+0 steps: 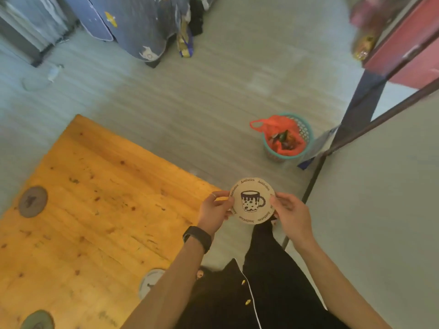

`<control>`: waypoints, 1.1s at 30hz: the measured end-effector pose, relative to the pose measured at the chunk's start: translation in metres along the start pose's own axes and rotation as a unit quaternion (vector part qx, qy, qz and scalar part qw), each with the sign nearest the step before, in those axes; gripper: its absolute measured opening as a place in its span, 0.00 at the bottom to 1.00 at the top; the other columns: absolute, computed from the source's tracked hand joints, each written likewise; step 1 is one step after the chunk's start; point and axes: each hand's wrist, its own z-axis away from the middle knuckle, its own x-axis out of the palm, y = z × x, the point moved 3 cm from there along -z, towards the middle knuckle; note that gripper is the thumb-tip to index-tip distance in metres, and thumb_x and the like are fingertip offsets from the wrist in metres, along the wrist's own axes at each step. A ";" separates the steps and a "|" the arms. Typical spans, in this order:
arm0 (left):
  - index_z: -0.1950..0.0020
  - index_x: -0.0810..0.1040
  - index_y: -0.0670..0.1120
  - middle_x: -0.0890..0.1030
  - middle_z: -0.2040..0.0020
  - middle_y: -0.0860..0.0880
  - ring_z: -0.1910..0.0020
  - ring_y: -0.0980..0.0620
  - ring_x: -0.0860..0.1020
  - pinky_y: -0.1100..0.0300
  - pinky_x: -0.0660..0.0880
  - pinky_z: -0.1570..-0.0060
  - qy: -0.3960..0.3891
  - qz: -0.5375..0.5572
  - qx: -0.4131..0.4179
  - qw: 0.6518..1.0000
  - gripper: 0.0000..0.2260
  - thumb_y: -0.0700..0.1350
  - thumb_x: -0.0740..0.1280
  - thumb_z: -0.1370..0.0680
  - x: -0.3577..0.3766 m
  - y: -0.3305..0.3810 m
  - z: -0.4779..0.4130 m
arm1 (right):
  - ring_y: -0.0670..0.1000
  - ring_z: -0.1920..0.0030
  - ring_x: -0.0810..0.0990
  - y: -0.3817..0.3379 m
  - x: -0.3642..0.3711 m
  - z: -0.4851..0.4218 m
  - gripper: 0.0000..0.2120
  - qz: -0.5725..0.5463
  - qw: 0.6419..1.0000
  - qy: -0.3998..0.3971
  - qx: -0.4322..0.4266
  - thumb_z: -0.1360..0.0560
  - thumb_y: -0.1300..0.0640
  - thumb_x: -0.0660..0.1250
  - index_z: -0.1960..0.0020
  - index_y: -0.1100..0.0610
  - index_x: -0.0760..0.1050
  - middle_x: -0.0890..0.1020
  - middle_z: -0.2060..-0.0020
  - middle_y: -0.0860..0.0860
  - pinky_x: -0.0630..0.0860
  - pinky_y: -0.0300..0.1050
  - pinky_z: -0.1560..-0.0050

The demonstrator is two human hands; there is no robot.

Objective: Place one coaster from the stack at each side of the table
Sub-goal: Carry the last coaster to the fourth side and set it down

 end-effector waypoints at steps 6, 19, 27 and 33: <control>0.46 0.77 0.49 0.84 0.50 0.42 0.58 0.46 0.81 0.45 0.78 0.49 0.057 0.044 -0.022 0.997 0.08 0.45 0.71 0.24 0.038 0.056 -0.040 | 0.35 0.55 0.81 -0.059 -0.033 -0.093 0.05 0.080 0.992 -0.094 -0.035 0.23 0.52 0.72 0.49 0.44 0.79 0.83 0.55 0.37 0.74 0.26 0.63; 0.50 0.75 0.48 0.84 0.54 0.46 0.64 0.53 0.82 0.58 0.78 0.62 0.185 0.212 -0.045 0.958 0.05 0.42 0.69 0.23 0.018 0.116 -0.125 | 0.36 0.53 0.79 -0.166 0.036 -0.243 0.09 0.232 0.938 -0.230 -0.119 0.23 0.48 0.71 0.45 0.49 0.80 0.82 0.53 0.39 0.72 0.34 0.55; 0.49 0.75 0.47 0.84 0.53 0.45 0.62 0.51 0.83 0.66 0.75 0.71 0.228 0.317 -0.046 0.919 0.05 0.42 0.69 0.23 -0.036 0.164 -0.177 | 0.40 0.54 0.82 -0.252 0.125 -0.306 0.06 0.306 0.895 -0.287 -0.156 0.24 0.52 0.73 0.48 0.48 0.80 0.83 0.55 0.41 0.71 0.29 0.60; 0.45 0.75 0.45 0.84 0.51 0.45 0.62 0.50 0.82 0.60 0.75 0.65 0.296 0.380 -0.055 0.875 0.07 0.42 0.68 0.23 -0.092 0.177 -0.190 | 0.42 0.55 0.82 -0.308 0.215 -0.321 0.06 0.352 0.837 -0.368 -0.200 0.25 0.53 0.74 0.49 0.47 0.79 0.82 0.57 0.41 0.71 0.27 0.62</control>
